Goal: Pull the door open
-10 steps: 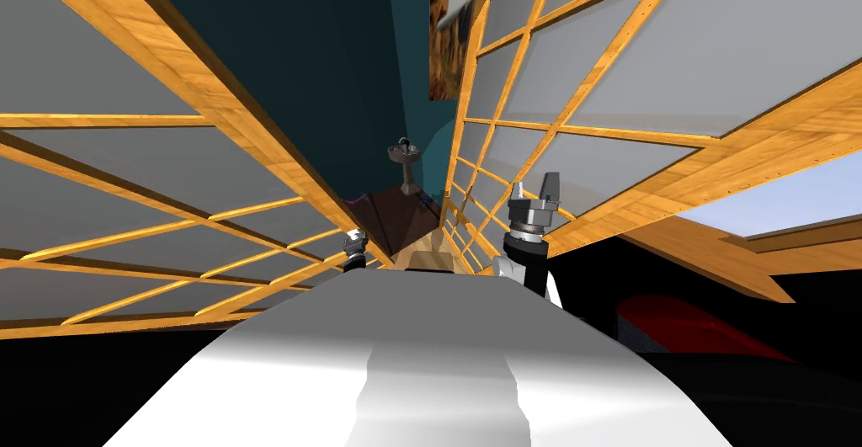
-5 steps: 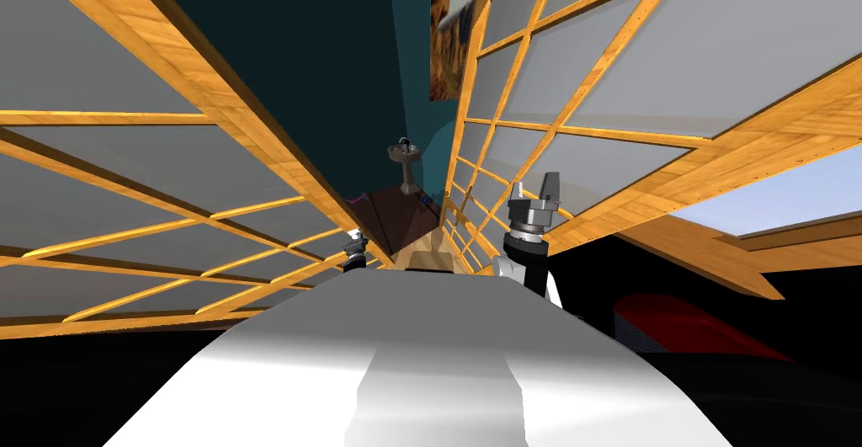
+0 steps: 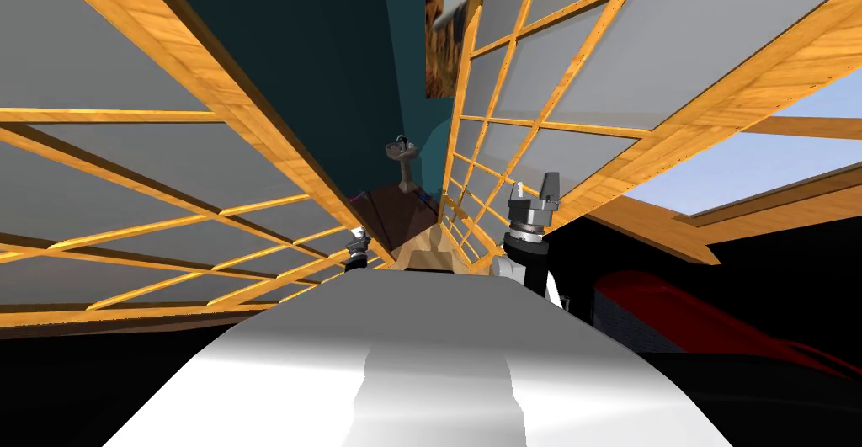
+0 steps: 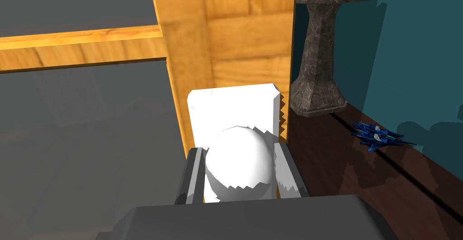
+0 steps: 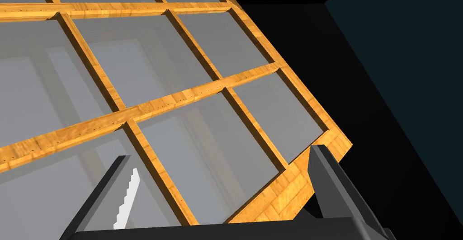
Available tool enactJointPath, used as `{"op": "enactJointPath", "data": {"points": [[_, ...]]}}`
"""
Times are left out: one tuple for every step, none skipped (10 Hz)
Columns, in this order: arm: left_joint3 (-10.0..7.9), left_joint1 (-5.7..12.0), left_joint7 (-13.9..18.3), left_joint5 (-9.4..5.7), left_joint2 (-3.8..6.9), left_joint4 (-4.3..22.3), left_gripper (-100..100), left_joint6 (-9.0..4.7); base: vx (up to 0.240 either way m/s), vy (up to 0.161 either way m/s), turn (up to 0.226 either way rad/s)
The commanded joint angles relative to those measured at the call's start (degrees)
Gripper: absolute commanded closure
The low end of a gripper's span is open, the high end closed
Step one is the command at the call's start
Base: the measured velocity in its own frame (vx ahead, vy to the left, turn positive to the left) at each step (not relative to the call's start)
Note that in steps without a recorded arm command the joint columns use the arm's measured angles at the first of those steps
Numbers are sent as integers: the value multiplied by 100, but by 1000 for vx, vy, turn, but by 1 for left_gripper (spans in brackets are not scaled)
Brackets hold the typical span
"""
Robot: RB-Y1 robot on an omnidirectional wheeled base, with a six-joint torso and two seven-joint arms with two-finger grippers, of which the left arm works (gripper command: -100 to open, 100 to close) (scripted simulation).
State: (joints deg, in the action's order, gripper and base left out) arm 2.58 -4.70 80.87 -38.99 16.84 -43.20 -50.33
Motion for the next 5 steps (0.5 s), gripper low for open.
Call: {"op": "enactJointPath", "data": {"points": [[114, -40, 84, 60, 21, -28, 100, 2, -195, -44, -42], [183, -51, 128, 98, 40, -59, 100, 9, -204, -25, -42], [280, -67, 190, 152, 67, -104, 100, 19, -241, 1, -77], [339, -77, 227, 184, 83, -131, 100, 25, -263, 11, -65], [427, -92, 284, 233, 107, -171, 100, 34, -268, 25, -76]]}}
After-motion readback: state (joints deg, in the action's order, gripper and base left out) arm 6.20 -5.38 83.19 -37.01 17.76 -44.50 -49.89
